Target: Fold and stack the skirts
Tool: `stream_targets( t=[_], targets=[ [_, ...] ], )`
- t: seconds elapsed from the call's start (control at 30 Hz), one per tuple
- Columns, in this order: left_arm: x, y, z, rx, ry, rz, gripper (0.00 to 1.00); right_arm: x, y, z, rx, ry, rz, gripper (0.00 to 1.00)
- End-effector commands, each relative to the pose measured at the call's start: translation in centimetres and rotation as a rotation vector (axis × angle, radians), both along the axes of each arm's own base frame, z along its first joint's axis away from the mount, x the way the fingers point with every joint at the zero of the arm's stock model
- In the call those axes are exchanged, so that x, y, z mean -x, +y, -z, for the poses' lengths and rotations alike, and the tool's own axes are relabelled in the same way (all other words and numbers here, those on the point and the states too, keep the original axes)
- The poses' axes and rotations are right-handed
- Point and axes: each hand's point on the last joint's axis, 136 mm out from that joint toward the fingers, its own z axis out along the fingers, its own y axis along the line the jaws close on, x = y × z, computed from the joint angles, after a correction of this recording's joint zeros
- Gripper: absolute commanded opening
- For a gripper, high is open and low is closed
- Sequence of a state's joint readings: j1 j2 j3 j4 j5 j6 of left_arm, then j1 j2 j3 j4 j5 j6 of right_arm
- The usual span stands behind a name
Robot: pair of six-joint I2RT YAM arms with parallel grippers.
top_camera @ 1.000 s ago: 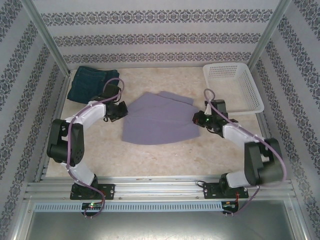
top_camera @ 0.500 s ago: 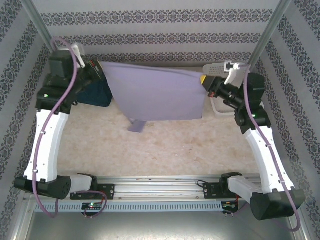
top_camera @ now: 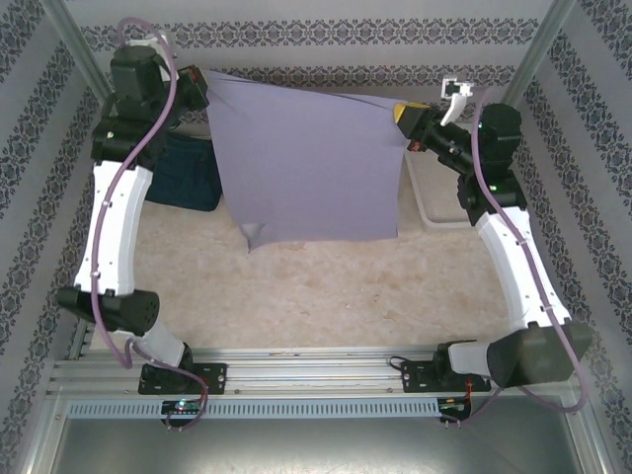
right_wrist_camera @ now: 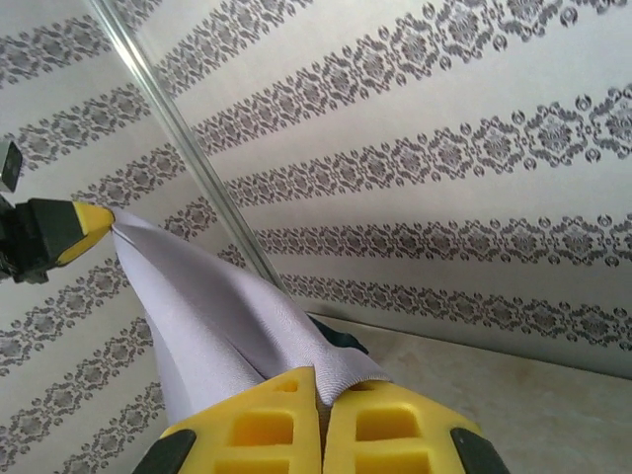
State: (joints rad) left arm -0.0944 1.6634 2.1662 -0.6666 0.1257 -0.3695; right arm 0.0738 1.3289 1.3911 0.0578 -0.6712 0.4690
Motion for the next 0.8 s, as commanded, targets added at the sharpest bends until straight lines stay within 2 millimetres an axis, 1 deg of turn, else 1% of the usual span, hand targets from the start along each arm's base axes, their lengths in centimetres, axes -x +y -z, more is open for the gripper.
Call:
stream_targets(
  t=[0.0,0.07,0.13,0.2,0.27,0.3,0.33,0.37,0.4,0.43,0.47,0.53,0.6,0.63,0.67,0.7,0.73,0.77],
  targets=[
    [-0.5,1.9,-5.1,-0.053,-0.161,-0.05,0.0,-0.8,-0.5,-3.8,0.011,-0.145,0.022,0.0],
    [-1.6,2.1,-5.6,-0.059,-0.176,-0.059,0.0,-1.6,-0.2,-4.3,0.015,-0.153,0.009,0.0],
    [-1.8,2.0,-6.2,-0.06,-0.184,-0.055,0.0,-1.8,-0.1,-5.1,0.015,-0.167,-0.001,0.0],
    [-1.0,1.7,-6.9,-0.055,-0.193,-0.033,0.0,-1.1,0.1,-5.7,0.018,-0.187,-0.011,0.0],
    [-0.1,1.7,-7.1,-0.062,-0.198,-0.029,0.0,-0.5,0.1,-5.5,0.031,-0.197,-0.012,0.0],
    [0.4,1.8,-6.9,-0.071,-0.199,-0.033,0.0,-0.1,0.2,-5.0,0.041,-0.193,-0.016,0.0],
    [0.5,1.9,-5.9,-0.078,-0.181,-0.038,0.0,0.1,0.3,-4.2,0.049,-0.18,-0.023,0.0],
    [0.5,2.0,-4.4,-0.08,-0.161,-0.039,0.0,0.3,0.6,-3.0,0.053,-0.153,-0.042,0.0],
    [1.0,2.0,-2.7,-0.079,-0.142,-0.039,0.0,0.5,0.9,-1.2,0.065,-0.118,-0.059,0.0],
    [1.4,2.1,-0.6,-0.071,-0.115,-0.045,0.0,0.7,1.3,0.9,0.079,-0.077,-0.07,0.0],
    [1.9,2.1,2.4,-0.046,-0.077,-0.048,0.0,1.1,1.7,3.7,0.101,-0.032,-0.084,0.0],
    [3.7,1.9,9.2,0.031,0.009,-0.051,0.0,2.1,2.4,10.0,0.133,0.077,-0.088,0.0],
    [6.3,1.4,17.4,0.139,0.129,-0.056,0.0,4.6,3.4,16.7,0.164,0.194,-0.116,0.04],
    [8.0,1.2,21.8,0.184,0.208,-0.069,0.0,6.2,3.9,19.8,0.187,0.246,-0.131,0.07],
    [9.7,1.1,25.5,0.215,0.278,-0.083,0.03,7.8,4.4,22.3,0.209,0.29,-0.139,0.11],
    [11.9,1.2,29.2,0.239,0.36,-0.103,0.16,9.7,4.8,24.8,0.231,0.347,-0.15,0.16],
    [14.6,1.8,32.5,0.251,0.45,-0.153,0.34,11.7,5.0,27.0,0.243,0.411,-0.159,0.24],
    [16.9,2.5,34.3,0.253,0.51,-0.201,0.41,13.4,5.2,28.2,0.244,0.452,-0.168,0.34]
  ],
)
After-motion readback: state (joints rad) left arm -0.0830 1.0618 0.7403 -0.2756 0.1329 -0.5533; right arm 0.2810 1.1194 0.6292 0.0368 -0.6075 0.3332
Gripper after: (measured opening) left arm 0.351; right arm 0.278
